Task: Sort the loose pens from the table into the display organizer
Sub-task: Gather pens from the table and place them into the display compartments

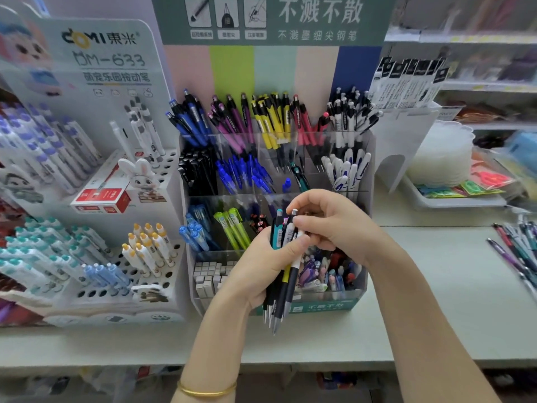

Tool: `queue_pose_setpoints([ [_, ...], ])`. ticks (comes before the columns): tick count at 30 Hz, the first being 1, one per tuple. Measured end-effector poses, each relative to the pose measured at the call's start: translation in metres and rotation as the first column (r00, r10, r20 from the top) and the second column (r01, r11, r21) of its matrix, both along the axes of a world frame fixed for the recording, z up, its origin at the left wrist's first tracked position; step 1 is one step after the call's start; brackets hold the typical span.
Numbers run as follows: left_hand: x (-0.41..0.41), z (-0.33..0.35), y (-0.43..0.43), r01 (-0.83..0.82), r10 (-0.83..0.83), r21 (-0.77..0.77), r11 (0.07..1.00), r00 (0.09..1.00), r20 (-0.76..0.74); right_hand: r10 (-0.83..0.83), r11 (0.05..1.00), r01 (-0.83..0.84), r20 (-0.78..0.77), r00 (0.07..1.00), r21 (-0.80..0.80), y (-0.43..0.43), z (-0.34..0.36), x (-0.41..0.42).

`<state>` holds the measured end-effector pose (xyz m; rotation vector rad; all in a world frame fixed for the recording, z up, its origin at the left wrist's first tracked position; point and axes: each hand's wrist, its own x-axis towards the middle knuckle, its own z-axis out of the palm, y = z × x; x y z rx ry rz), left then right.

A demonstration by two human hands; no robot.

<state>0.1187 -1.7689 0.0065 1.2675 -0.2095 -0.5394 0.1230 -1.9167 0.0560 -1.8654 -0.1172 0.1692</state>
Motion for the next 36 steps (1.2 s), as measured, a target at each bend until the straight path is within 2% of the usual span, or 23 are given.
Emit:
queue_pose_setpoints([
  [12, 0.003, 0.007, -0.005, 0.095, -0.094, 0.084, 0.992, 0.995, -0.014, -0.131, 0.978, 0.131, -0.009, 0.991, 0.163, -0.034, -0.001, 0.0],
  [14, 0.002, 0.009, -0.008, 0.097, -0.098, 0.071, 0.993, 0.995, 0.007, -0.141, 0.957, 0.148, -0.046, 0.989, 0.249, -0.035, -0.003, -0.001],
  [18, 0.002, 0.008, -0.011, 0.095, -0.097, 0.063, 0.993, 0.995, 0.024, -0.144, 0.851, 0.212, -0.174, 0.974, 0.48, -0.032, -0.007, -0.005],
  [21, 0.003, 0.003, -0.014, 0.09, -0.1, 0.167, 0.982, 0.994, 0.054, -0.185, 0.839, 0.264, -0.207, 0.961, 0.475, -0.027, -0.013, -0.008],
  [26, 0.006, -0.001, -0.019, 0.077, -0.102, 0.257, 0.963, 0.991, 0.083, -0.31, 0.857, 0.361, -0.192, 0.931, 0.368, -0.026, -0.018, -0.005],
  [29, 0.007, 0.003, -0.018, 0.075, -0.093, 0.24, 0.968, 0.994, 0.064, -0.338, 0.855, 0.369, -0.147, 0.93, 0.365, -0.032, -0.013, 0.0],
  [32, 0.008, 0.004, -0.014, 0.081, -0.091, 0.19, 0.978, 0.995, 0.04, -0.406, 0.805, 0.417, -0.122, 0.906, 0.421, -0.045, -0.003, 0.006],
  [36, 0.012, 0.005, -0.015, 0.095, -0.109, 0.176, 0.98, 0.991, 0.072, -0.368, 0.797, 0.379, -0.118, 0.922, 0.471, -0.046, 0.0, 0.01],
])
